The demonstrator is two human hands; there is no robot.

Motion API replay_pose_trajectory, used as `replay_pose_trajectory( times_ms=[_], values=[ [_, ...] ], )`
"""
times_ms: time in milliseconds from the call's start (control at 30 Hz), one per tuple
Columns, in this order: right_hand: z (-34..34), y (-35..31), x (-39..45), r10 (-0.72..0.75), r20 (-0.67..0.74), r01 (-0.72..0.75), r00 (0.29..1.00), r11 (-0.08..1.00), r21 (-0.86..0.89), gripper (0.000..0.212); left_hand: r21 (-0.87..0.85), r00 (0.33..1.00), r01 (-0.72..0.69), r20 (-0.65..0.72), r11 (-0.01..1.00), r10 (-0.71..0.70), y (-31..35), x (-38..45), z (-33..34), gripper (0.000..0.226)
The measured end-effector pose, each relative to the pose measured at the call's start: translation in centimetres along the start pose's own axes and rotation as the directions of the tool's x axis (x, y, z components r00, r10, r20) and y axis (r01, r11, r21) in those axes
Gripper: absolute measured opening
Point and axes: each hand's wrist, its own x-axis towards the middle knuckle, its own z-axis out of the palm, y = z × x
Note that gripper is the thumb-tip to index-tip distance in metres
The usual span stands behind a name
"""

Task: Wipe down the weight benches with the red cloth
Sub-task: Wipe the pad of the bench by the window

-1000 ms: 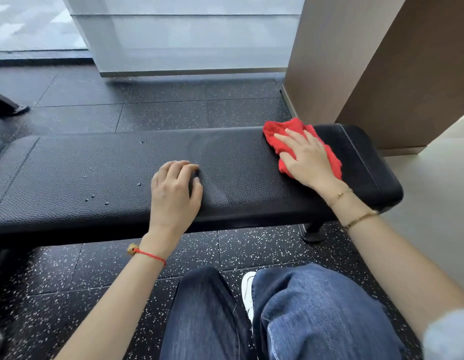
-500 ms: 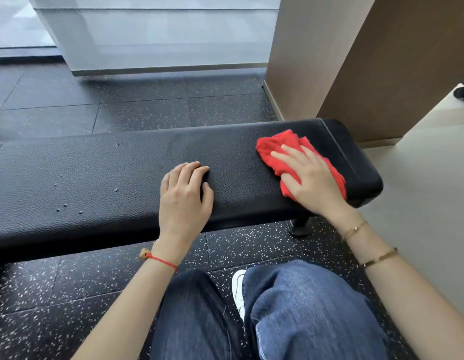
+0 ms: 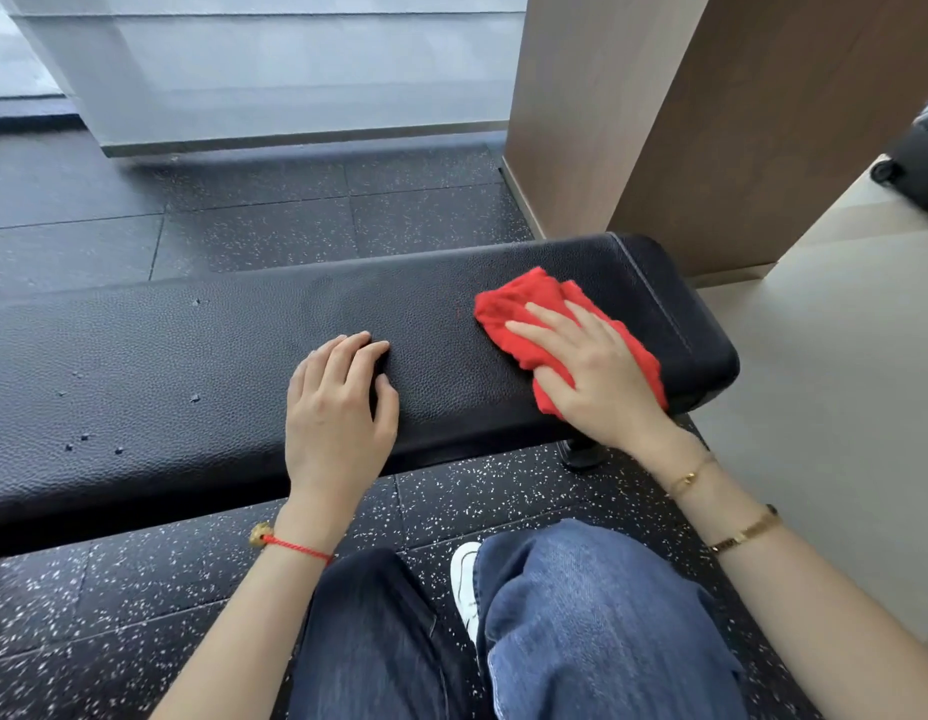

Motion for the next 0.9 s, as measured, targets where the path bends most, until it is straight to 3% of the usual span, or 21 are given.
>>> replay_pose_trajectory(
  times_ms=[100, 200, 267, 333, 500, 600, 767, 900],
  values=[
    [-0.9, 3.8, 0.1, 0.188, -0.092, -0.193, 0.978, 0.980, -0.046, 0.050, -0.005, 1.000, 0.004, -0.002, 1.000, -0.004, 0.1, 0.0, 0.0, 0.034],
    [-1.5, 6.3, 2.9, 0.397, -0.139, -0.408, 0.907, 0.911, -0.061, 0.048, 0.001, 1.000, 0.011, -0.004, 1.000, -0.011, 0.2, 0.0, -0.1, 0.034],
    [-1.5, 6.1, 5.2, 0.448, -0.112, -0.456, 0.887, 0.888, -0.054, 0.048, 0.001, 1.000, 0.011, -0.004, 1.000, -0.011, 0.2, 0.0, -0.1, 0.035],
    [-0.9, 4.4, 6.7, 0.391, -0.063, -0.395, 0.918, 0.917, -0.065, 0.049, 0.000, 1.000, 0.008, -0.005, 1.000, -0.008, 0.3, 0.1, -0.1, 0.034],
    [0.9, -1.2, 4.1, 0.053, 0.043, -0.052, 0.998, 0.998, -0.044, 0.052, 0.007, 1.000, 0.005, -0.016, 1.000, -0.005, 0.2, 0.1, 0.0, 0.034],
    [0.7, -0.7, 1.1, 0.009, 0.038, -0.008, 0.999, 1.000, -0.017, 0.053, 0.002, 1.000, 0.002, -0.016, 1.000, -0.002, 0.1, 0.0, 0.0, 0.034],
    [-0.8, 4.4, 0.2, 0.241, -0.110, -0.249, 0.964, 0.967, -0.063, 0.048, -0.002, 1.000, 0.002, -0.005, 1.000, -0.002, 0.1, 0.1, -0.1, 0.034],
    [-1.2, 7.0, 4.0, 0.502, -0.168, -0.516, 0.848, 0.856, -0.047, 0.048, 0.012, 1.000, 0.003, -0.006, 1.000, -0.003, 0.2, 0.0, 0.0, 0.034]
  ],
)
